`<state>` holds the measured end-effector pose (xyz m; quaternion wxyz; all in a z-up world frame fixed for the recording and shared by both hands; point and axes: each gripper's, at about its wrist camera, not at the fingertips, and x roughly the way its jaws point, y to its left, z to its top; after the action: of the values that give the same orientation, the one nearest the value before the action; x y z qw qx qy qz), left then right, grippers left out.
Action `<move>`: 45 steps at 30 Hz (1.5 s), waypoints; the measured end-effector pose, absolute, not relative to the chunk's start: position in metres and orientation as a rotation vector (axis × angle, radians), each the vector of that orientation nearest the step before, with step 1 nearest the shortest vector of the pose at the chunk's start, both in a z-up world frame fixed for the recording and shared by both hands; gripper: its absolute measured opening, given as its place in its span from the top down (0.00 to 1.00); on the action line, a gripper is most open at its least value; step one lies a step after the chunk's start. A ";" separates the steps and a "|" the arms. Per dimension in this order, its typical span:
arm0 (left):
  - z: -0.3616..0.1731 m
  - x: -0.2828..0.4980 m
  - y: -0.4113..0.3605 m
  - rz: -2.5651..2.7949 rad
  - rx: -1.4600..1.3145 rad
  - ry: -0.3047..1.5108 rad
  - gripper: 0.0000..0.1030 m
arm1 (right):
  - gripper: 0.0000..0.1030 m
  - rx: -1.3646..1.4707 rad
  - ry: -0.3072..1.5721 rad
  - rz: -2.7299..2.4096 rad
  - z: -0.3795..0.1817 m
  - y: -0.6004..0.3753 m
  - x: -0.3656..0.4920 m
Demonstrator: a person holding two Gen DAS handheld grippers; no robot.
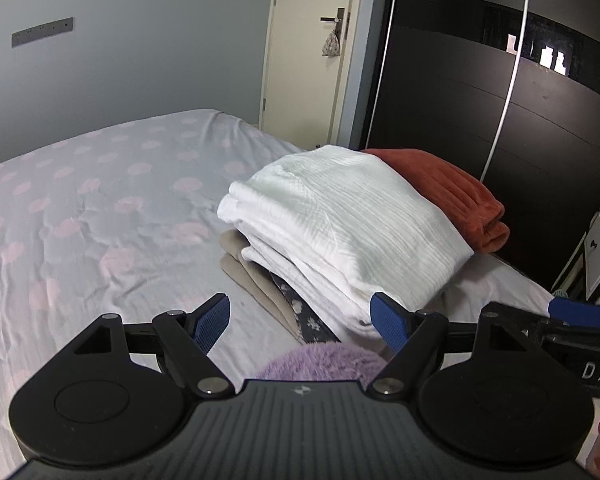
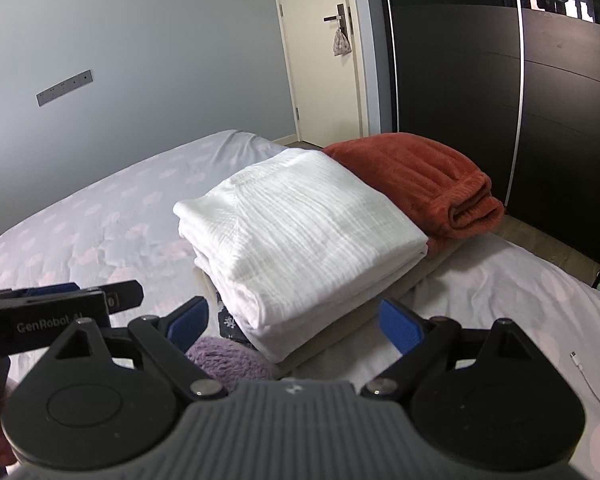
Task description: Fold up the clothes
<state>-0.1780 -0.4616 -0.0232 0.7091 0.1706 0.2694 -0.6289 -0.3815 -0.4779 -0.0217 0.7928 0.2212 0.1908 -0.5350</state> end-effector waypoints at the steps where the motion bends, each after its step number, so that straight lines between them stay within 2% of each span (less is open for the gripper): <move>1: -0.023 -0.180 -0.460 -1.397 0.384 0.595 0.25 | 0.09 0.473 0.405 -1.149 -0.022 -0.476 -0.383; 45: -0.011 -0.203 -0.440 -1.386 0.424 0.568 0.25 | 0.09 0.451 0.352 -1.044 -0.011 -0.446 -0.398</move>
<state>-0.2029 -0.4396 -0.0112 0.7120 0.1914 0.2560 -0.6252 -0.3977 -0.4464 -0.0107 0.8280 0.2123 0.1657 -0.4918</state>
